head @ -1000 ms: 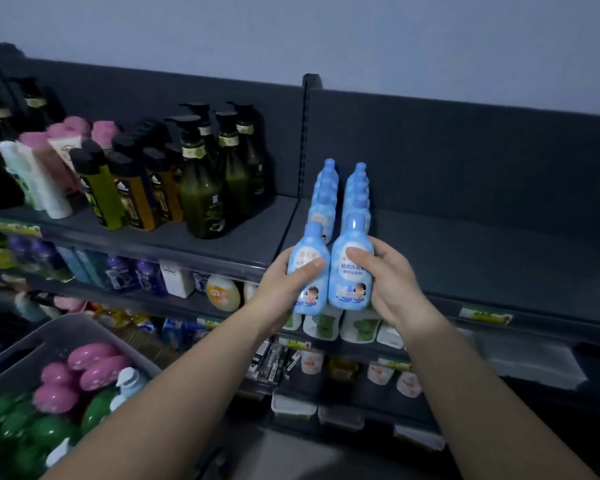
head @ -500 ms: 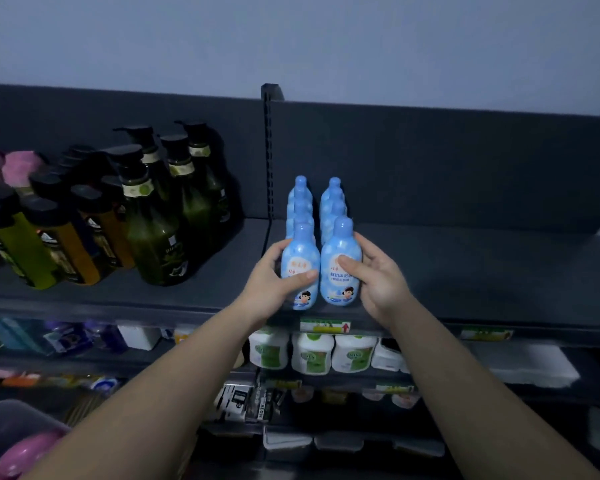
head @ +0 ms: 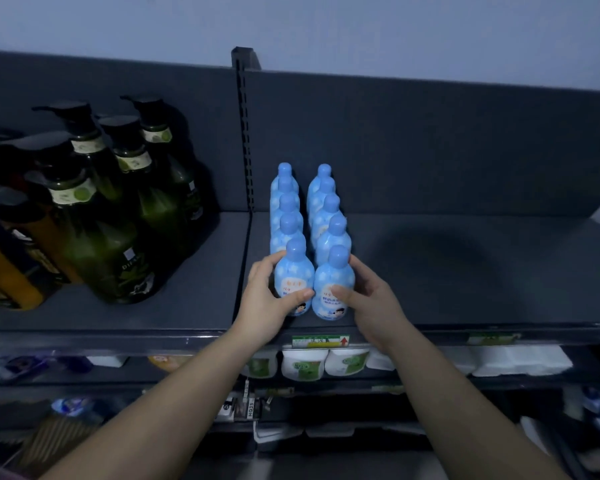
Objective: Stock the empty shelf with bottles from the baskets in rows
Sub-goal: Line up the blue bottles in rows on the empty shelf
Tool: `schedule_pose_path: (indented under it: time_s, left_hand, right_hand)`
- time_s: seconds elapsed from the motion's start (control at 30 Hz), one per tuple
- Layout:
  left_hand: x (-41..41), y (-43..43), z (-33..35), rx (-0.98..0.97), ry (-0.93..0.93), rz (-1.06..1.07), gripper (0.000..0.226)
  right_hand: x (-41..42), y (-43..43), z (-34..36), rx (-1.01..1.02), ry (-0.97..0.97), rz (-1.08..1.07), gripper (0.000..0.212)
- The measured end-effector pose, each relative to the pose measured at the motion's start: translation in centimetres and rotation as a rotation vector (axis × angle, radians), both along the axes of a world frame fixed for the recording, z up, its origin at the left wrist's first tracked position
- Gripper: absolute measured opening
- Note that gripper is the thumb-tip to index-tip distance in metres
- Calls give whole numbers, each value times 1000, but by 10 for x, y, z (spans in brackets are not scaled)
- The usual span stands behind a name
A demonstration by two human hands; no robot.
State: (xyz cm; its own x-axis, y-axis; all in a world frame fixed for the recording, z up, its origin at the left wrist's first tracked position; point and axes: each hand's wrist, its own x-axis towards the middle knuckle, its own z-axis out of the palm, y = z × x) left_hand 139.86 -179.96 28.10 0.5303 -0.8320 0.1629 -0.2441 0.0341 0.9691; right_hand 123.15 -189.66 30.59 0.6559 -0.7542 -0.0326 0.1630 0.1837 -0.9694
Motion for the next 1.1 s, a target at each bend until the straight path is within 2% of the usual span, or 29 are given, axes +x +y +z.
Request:
schedule_pose_path:
  time_s: [0.23,0.37,0.5,0.63,0.8,1.1]
  left_hand:
    - [-5,6,-13,57,-89,76,68]
    - [-16,8,-15,74,-49,131,59]
    - [-17,13,-12,106,-2,142,55]
    - [-19,17,-7,147,21,140,55]
    - [-21,15,0,203,-24,163,50]
    - [-22,19,9,246,-64,176,49]
  right_hand:
    - [-9,-5,-17,-257,291,61,58]
    - [-11,-8,-23,-355,396,17,57]
    - [-11,-13,-26,-521,488,71,59]
    - [-14,-21,-27,-602,541,141,58]
    - [-19,-24,-26,-664,543,119,59]
    - [-22,-34,-22,-679,550,135,54]
